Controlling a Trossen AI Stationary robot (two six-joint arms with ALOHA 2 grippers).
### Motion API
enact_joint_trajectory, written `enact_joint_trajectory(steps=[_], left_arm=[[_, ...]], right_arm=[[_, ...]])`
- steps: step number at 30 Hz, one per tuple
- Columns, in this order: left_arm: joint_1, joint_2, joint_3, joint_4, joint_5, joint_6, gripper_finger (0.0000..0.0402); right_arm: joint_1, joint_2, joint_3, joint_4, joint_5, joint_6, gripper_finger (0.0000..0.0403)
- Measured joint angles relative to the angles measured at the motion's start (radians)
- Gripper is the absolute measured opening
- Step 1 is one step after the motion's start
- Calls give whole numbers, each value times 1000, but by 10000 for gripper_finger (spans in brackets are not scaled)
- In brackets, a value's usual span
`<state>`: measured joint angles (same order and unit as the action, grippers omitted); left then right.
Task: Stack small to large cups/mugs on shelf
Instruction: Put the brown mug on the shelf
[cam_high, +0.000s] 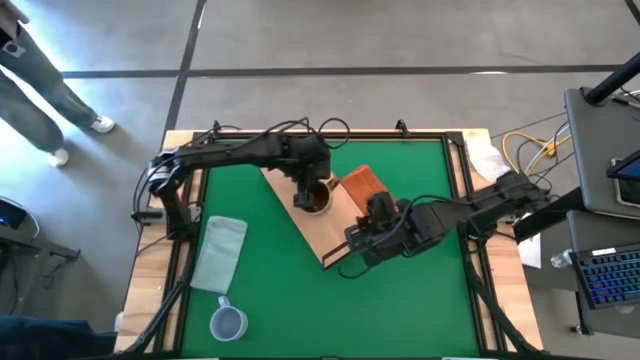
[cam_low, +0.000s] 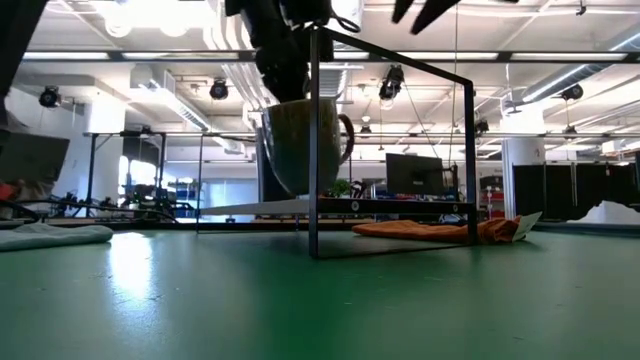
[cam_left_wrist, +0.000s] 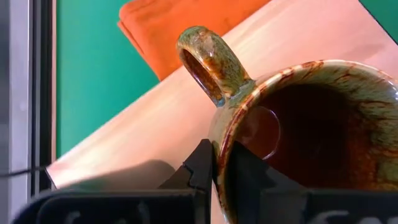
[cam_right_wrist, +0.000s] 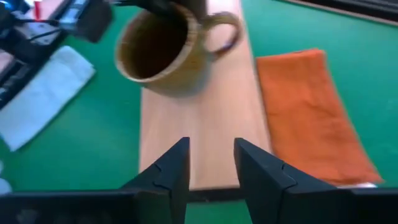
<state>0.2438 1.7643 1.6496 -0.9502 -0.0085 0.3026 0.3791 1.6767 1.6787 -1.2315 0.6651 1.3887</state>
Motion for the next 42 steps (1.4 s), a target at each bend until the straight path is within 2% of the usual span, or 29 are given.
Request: enact_joint_trajectory(steps=[3,10,19,30,36,39,42], left_arm=[[7,19,14,2,4,17,12],[12,38,13,-22,3,18,14],[12,33,21,-15,7,16,80],[12,32,93,-30,-28,15,93],[-8,-23,115,-191,-31,-160,93],[-40,-97,64,-231,-27,-267,93],[-78,-189,-34,-197,-26,-383,93]], right_arm=[[-25,0,-37,73,-7,-35,92],[-65,-4,-89,75,-37,-44,15],[-68,-5,-89,109,-37,-61,12],[-68,-5,-89,111,-35,-84,13],[-93,-5,-89,110,-37,-138,13],[-123,-5,-89,111,-62,-181,12],[-158,-5,-89,115,-88,-228,9]])
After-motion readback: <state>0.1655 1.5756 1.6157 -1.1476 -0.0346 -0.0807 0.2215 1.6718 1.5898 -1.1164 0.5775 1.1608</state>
